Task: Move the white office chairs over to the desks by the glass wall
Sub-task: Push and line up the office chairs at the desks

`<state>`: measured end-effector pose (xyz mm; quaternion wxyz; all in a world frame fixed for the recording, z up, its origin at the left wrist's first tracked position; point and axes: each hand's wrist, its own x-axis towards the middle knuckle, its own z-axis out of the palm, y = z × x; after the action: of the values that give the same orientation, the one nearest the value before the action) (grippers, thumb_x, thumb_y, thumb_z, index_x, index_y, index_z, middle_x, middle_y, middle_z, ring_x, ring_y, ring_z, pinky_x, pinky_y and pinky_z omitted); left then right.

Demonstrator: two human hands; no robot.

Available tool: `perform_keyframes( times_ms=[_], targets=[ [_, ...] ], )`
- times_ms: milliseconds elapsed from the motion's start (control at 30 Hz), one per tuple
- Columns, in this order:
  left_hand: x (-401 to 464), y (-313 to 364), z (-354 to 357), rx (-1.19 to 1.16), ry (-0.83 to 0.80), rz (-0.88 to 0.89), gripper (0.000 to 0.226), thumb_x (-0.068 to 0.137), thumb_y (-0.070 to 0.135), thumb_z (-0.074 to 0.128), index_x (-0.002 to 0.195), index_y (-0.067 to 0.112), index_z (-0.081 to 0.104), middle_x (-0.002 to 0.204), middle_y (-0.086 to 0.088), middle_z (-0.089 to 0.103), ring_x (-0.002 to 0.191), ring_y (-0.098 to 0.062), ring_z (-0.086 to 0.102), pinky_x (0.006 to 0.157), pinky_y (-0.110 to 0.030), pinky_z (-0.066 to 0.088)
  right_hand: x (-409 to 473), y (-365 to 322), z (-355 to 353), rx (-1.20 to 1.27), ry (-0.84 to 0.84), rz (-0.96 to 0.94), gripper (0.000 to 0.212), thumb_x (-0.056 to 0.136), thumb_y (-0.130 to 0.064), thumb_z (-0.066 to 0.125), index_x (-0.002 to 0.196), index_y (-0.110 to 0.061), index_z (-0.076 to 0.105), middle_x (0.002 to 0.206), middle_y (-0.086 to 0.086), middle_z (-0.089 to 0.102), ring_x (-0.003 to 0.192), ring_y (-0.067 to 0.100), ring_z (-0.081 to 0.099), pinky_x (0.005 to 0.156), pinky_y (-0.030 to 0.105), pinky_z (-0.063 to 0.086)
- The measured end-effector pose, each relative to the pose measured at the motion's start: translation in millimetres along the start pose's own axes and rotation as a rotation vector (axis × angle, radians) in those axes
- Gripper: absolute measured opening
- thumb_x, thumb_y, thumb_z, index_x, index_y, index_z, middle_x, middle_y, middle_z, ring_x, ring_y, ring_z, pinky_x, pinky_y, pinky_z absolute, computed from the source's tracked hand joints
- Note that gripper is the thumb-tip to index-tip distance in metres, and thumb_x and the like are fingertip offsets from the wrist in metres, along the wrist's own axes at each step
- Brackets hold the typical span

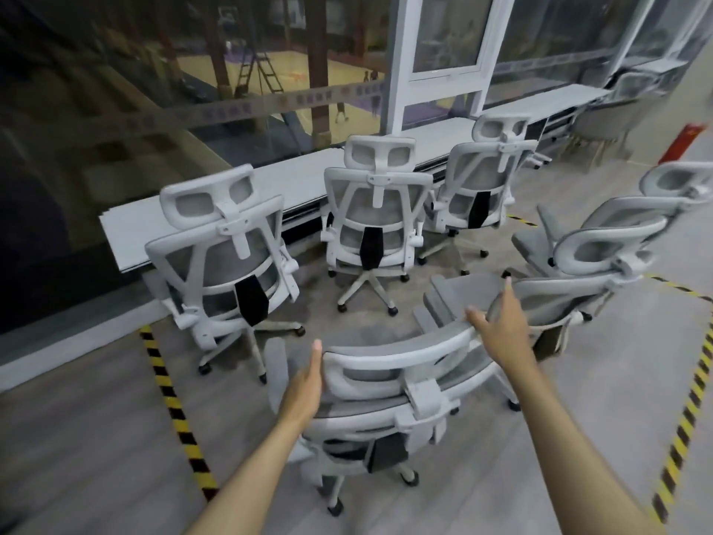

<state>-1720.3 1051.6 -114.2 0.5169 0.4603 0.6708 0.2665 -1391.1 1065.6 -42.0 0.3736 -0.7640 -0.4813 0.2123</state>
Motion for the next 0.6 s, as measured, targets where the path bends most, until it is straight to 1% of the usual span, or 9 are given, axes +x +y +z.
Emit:
perform_keyframes(
  times_ms=[67,167,200,300,367,467,500,533,600],
  targets=[
    [-19,-18,6,0.088,0.008,-0.016,0.114,0.066,0.103,0.004,0.131,0.032,0.065,0.127,0.002,0.070,0.121,-0.023,0.060,0.110,-0.046,0.042,-34,30,5,0.285,0.087,0.138,0.096,0.093,-0.058,0.060,0.162,-0.013,0.011,0.164,0.013,0.028,0.150,0.030,0.029,0.119,0.042,0.029],
    [-36,-28,10,0.179,0.046,0.047,0.107,0.064,0.104,0.007,0.108,0.032,0.073,0.111,0.008,0.073,0.108,-0.018,0.064,0.100,-0.042,0.048,-79,82,27,0.302,0.073,0.232,0.104,0.085,-0.075,0.050,0.160,-0.009,0.022,0.162,0.015,0.031,0.150,0.031,0.029,0.121,0.047,0.027],
    [-40,-28,12,0.202,0.052,0.072,0.103,0.065,0.104,0.009,0.107,0.033,0.070,0.110,0.008,0.073,0.107,-0.019,0.064,0.097,-0.041,0.048,-90,97,36,0.328,0.036,0.249,0.100,0.088,-0.073,0.053,0.160,-0.012,0.022,0.162,0.011,0.032,0.150,0.030,0.030,0.121,0.045,0.027],
    [-55,-30,23,0.267,0.052,0.100,0.084,0.069,0.100,0.024,0.105,0.032,0.058,0.103,0.008,0.070,0.100,-0.019,0.065,0.090,-0.040,0.051,-124,112,56,0.453,-0.134,0.251,0.082,0.101,-0.047,0.055,0.163,-0.023,0.007,0.166,-0.006,0.022,0.153,0.017,0.023,0.123,0.038,0.023],
    [-66,-33,34,0.287,0.064,0.087,0.078,0.072,0.094,0.037,0.115,0.030,0.050,0.101,0.008,0.066,0.094,-0.018,0.064,0.087,-0.039,0.053,-143,108,64,0.544,-0.183,0.194,0.072,0.105,-0.042,0.050,0.161,-0.035,0.006,0.162,-0.016,0.025,0.150,0.010,0.027,0.123,0.036,0.023],
    [-75,-41,48,0.285,0.084,0.045,0.092,0.065,0.097,0.048,0.132,0.034,0.037,0.109,0.008,0.064,0.101,-0.021,0.064,0.091,-0.043,0.054,-143,119,76,0.616,-0.177,0.269,0.060,0.096,-0.059,0.047,0.140,-0.076,0.010,0.158,-0.022,0.034,0.146,0.012,0.036,0.121,0.048,0.029],
    [-75,-44,51,0.283,0.098,0.038,0.100,0.062,0.098,0.050,0.138,0.035,0.032,0.112,0.006,0.065,0.104,-0.023,0.063,0.093,-0.044,0.054,-137,131,83,0.638,-0.196,0.296,0.058,0.092,-0.064,0.046,0.135,-0.081,0.012,0.157,-0.020,0.037,0.144,0.013,0.039,0.120,0.051,0.031],
    [-78,-49,52,0.294,0.114,0.035,0.107,0.060,0.098,0.052,0.144,0.036,0.028,0.112,0.006,0.065,0.105,-0.023,0.063,0.093,-0.044,0.055,-134,134,84,0.638,-0.212,0.312,0.060,0.089,-0.067,0.046,0.138,-0.079,0.012,0.156,-0.017,0.039,0.143,0.015,0.040,0.119,0.053,0.034],
    [-81,-51,53,0.363,0.122,0.065,0.109,0.063,0.094,0.057,0.150,0.038,0.022,0.109,0.007,0.066,0.105,-0.021,0.063,0.092,-0.039,0.054,-135,121,76,0.641,-0.224,0.352,0.067,0.093,-0.064,0.046,0.151,-0.061,0.010,0.152,-0.015,0.041,0.138,0.017,0.044,0.114,0.057,0.039]
  ],
)
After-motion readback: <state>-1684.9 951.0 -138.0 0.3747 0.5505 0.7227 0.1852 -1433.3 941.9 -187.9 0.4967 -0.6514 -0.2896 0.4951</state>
